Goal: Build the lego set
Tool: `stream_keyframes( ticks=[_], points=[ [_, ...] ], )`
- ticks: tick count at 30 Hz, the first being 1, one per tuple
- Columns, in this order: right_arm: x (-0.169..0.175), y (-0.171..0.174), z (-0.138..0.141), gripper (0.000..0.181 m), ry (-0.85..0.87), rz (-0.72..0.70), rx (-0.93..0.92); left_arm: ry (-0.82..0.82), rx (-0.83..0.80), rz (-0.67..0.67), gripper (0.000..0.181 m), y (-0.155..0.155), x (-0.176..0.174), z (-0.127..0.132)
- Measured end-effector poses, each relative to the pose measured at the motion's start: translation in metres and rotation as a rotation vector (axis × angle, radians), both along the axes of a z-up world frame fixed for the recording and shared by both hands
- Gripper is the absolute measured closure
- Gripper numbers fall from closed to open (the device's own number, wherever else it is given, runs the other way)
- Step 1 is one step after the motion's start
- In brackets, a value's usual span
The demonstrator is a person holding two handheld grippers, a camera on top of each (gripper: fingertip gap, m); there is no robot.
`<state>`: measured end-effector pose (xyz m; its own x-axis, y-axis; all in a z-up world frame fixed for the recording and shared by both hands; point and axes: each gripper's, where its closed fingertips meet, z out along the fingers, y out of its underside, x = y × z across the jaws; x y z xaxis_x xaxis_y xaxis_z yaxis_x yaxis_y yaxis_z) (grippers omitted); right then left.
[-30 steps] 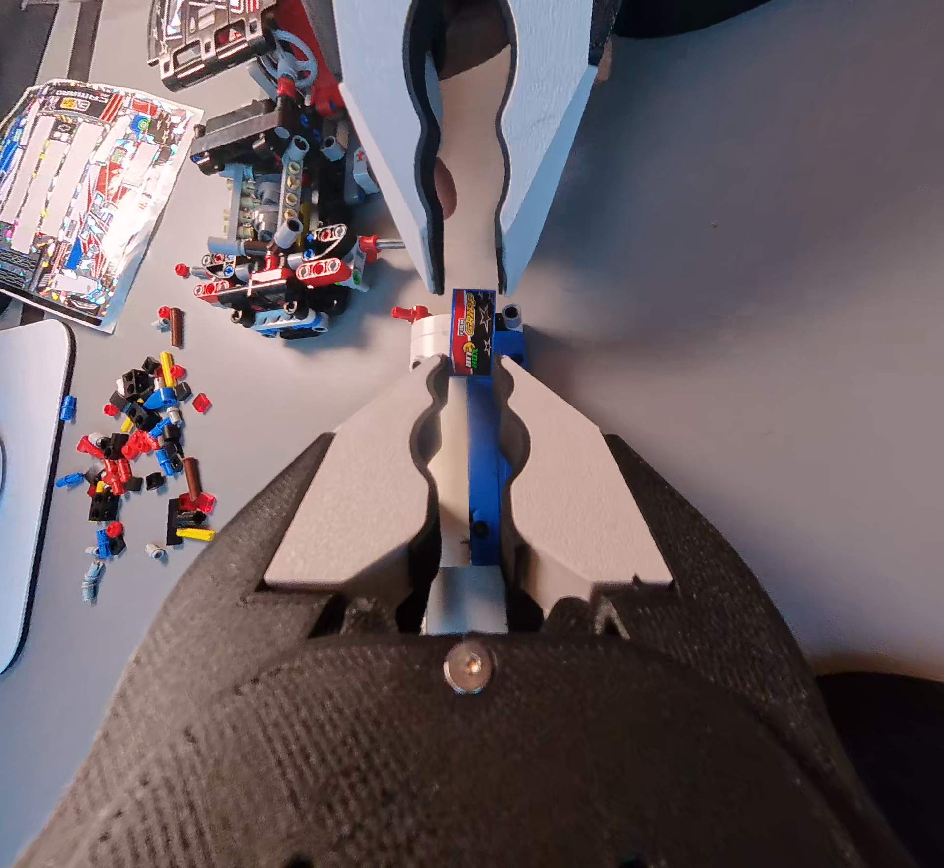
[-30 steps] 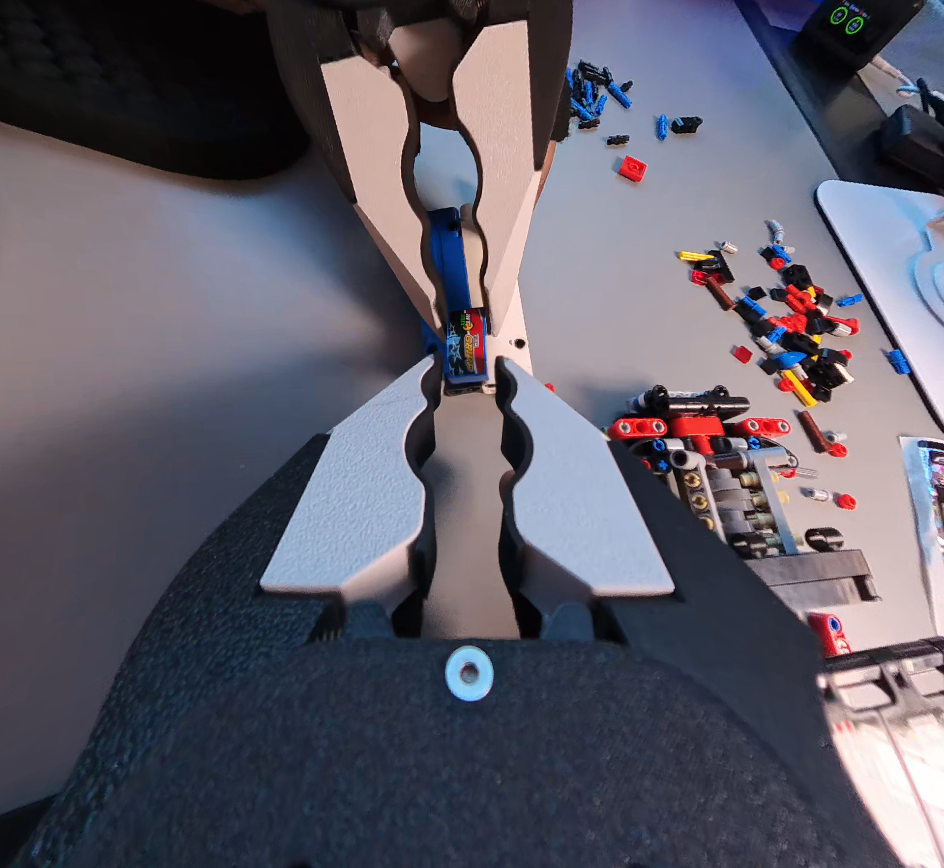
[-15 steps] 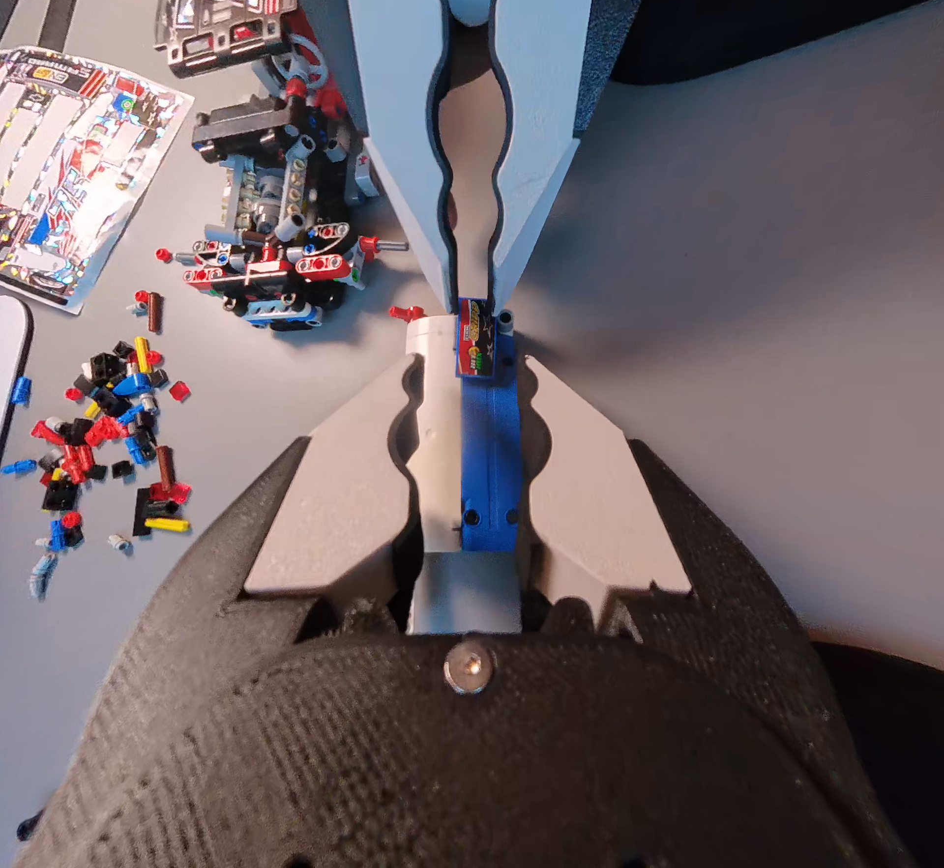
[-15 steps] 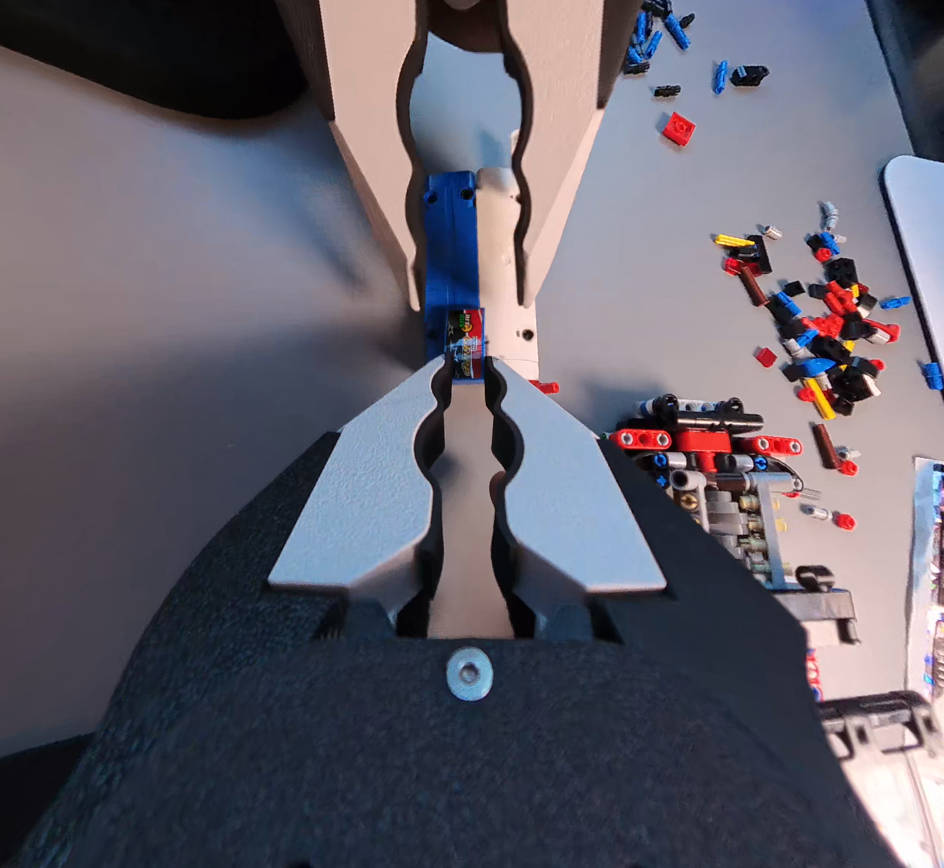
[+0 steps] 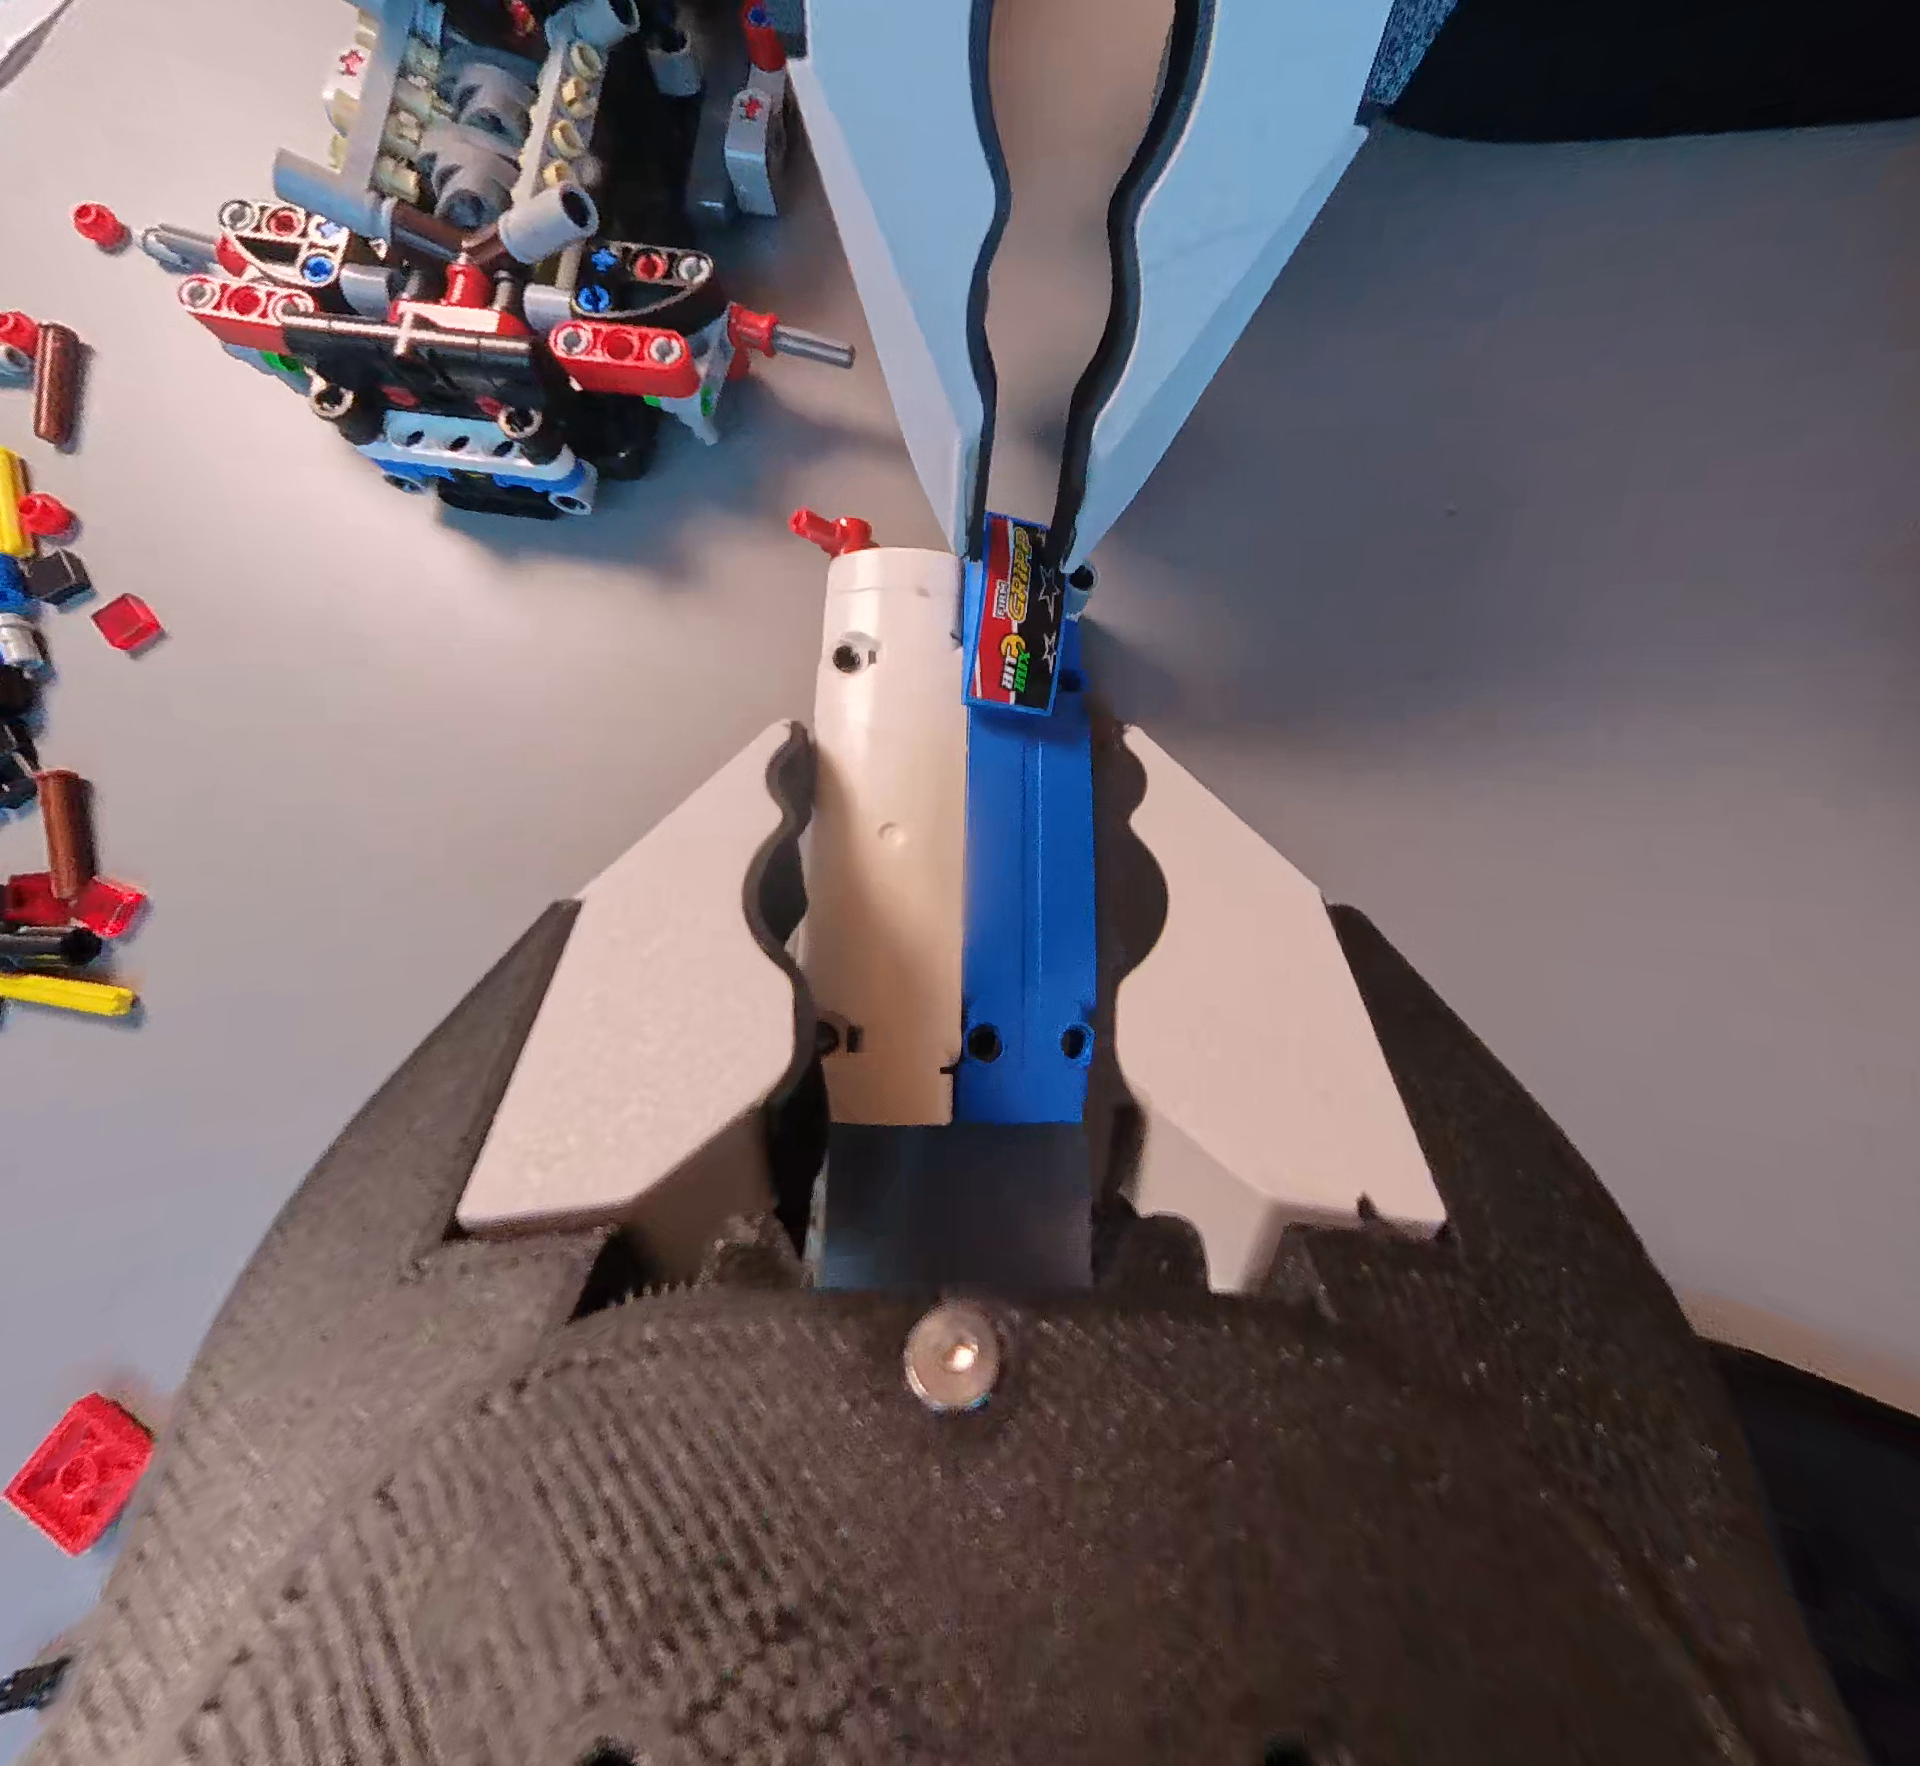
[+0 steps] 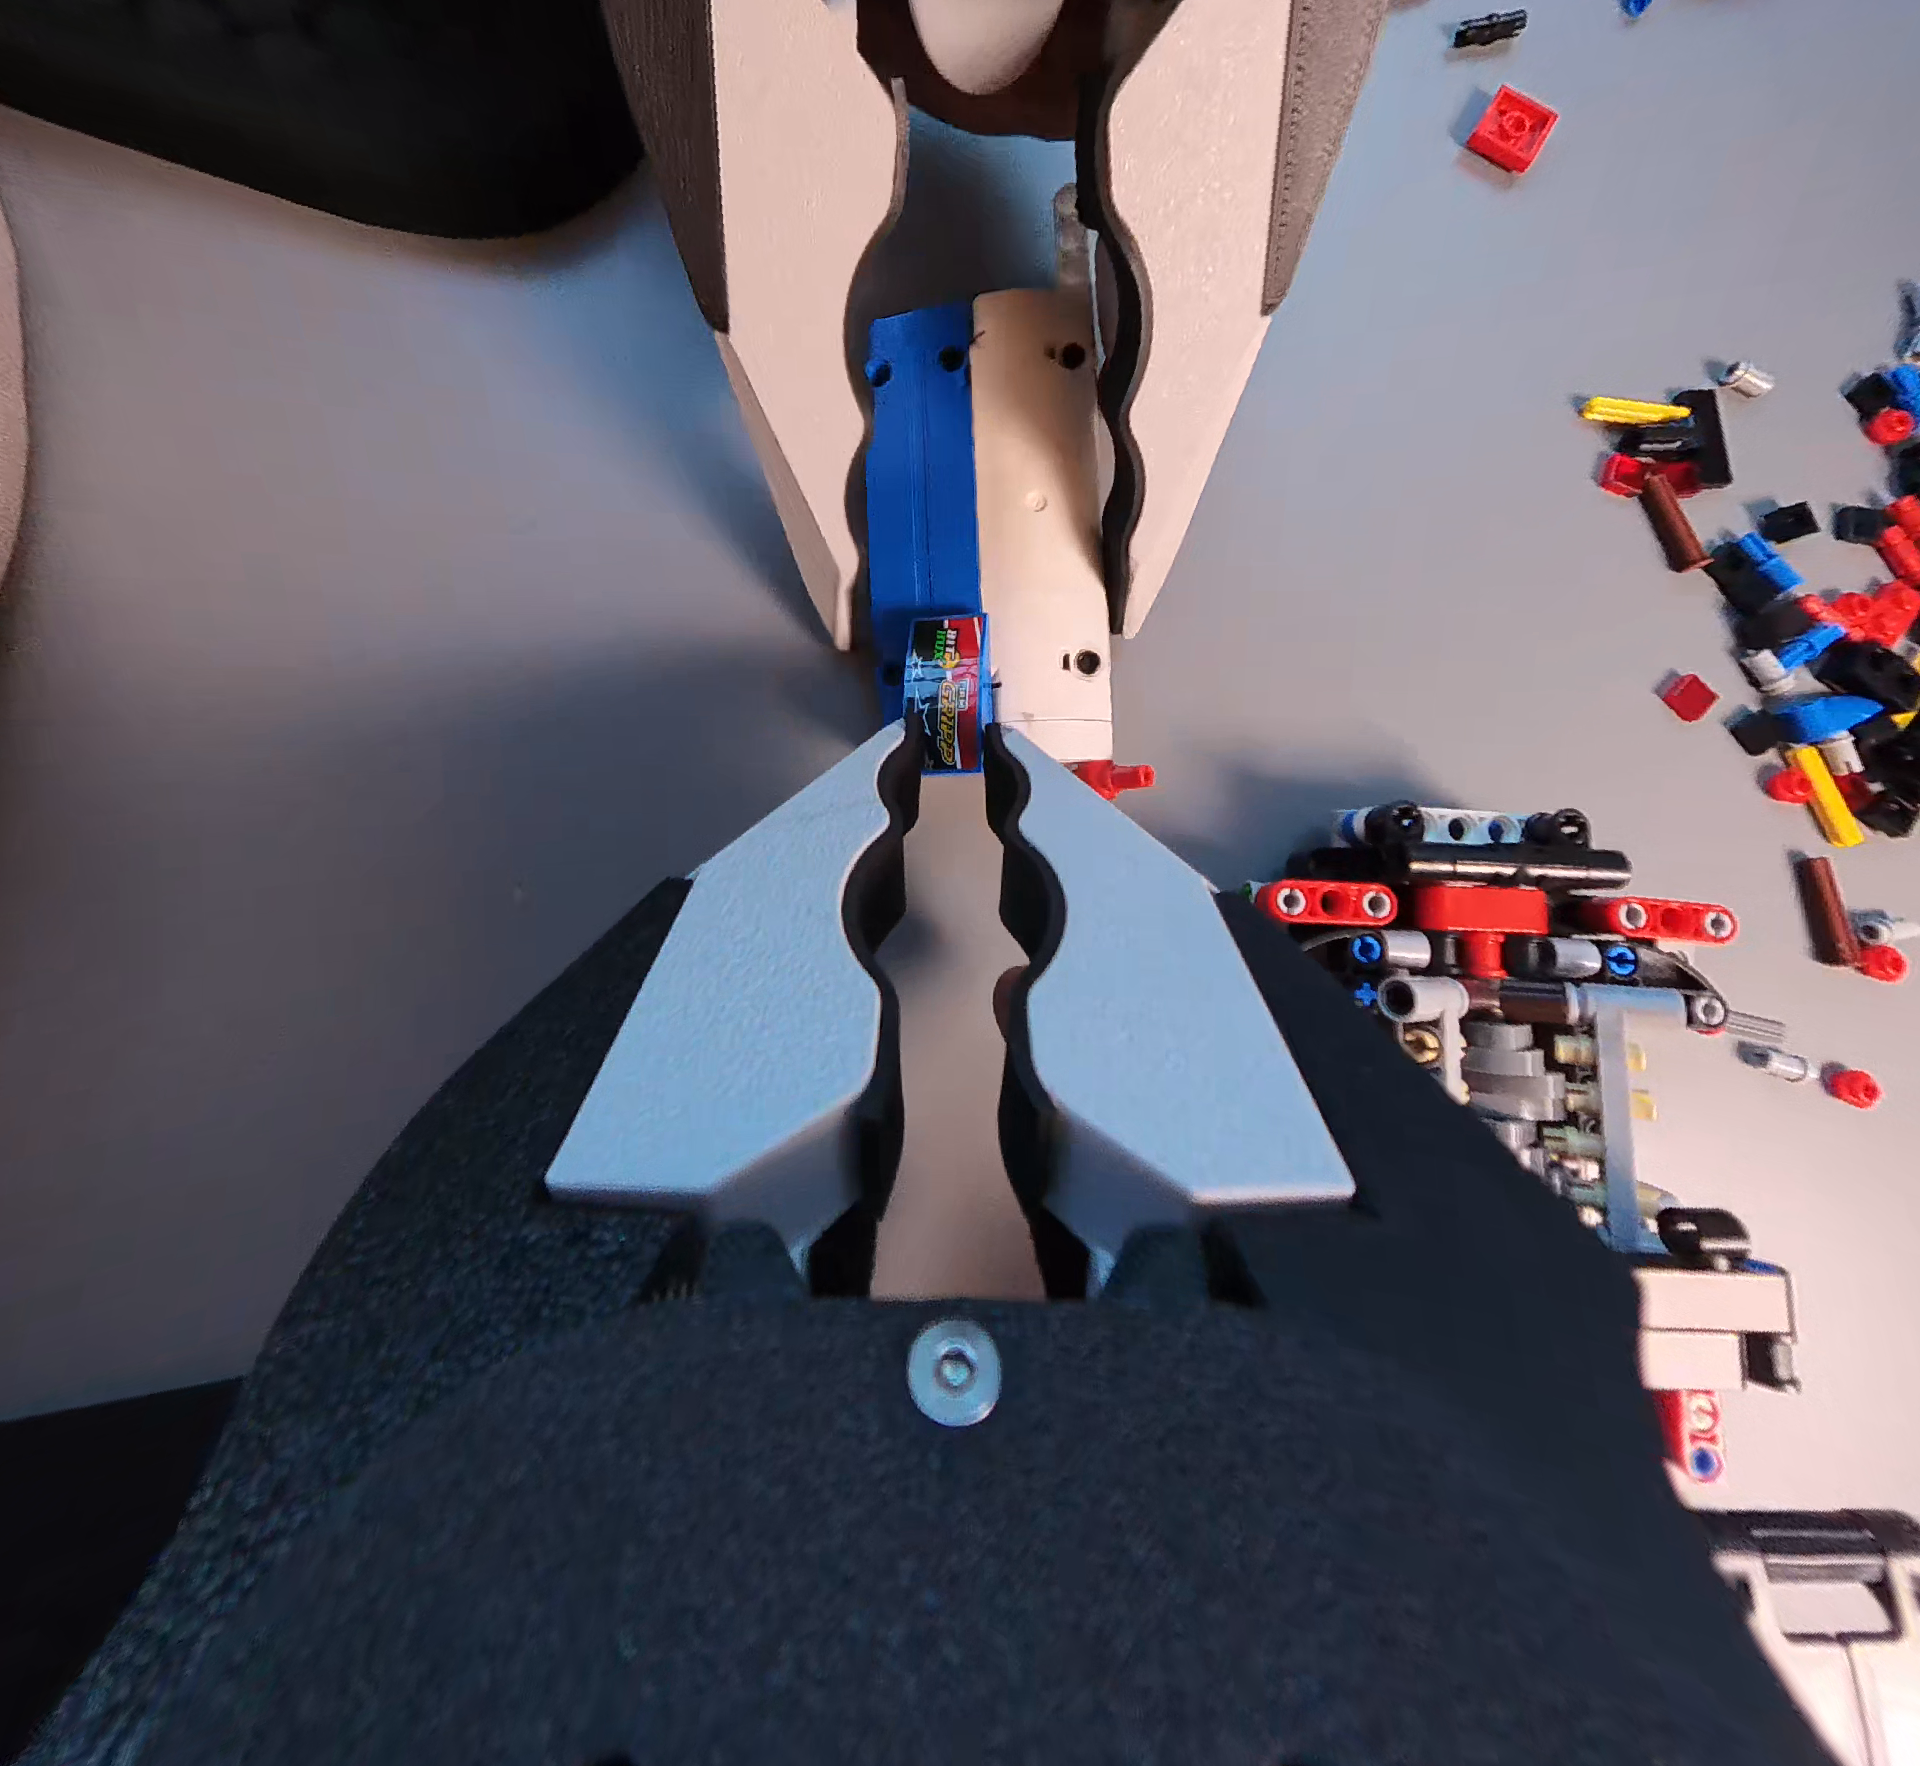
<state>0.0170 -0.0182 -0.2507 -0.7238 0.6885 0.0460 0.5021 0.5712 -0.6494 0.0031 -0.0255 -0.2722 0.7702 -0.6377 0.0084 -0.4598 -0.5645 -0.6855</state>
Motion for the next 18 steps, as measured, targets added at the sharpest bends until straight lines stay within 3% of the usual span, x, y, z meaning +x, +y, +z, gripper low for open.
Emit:
stream_keyframes(
  ticks=[1, 11, 18],
  points=[
    [0.000, 0.000, 0.000, 0.171, -0.006, -0.006, -0.006, -0.001, 0.013, 0.001, 0.129, 0.000, 0.000, 0.000],
    [-0.001, -0.002, 0.007, 0.166, 0.067, -0.079, -0.086, 0.018, 0.089, -0.018, 0.129, -0.001, 0.000, 0.002],
    [0.008, 0.003, 0.004, 0.154, -0.041, -0.236, -0.261, 0.037, 0.140, -0.025, 0.129, -0.002, 0.000, 0.004]
  ],
)
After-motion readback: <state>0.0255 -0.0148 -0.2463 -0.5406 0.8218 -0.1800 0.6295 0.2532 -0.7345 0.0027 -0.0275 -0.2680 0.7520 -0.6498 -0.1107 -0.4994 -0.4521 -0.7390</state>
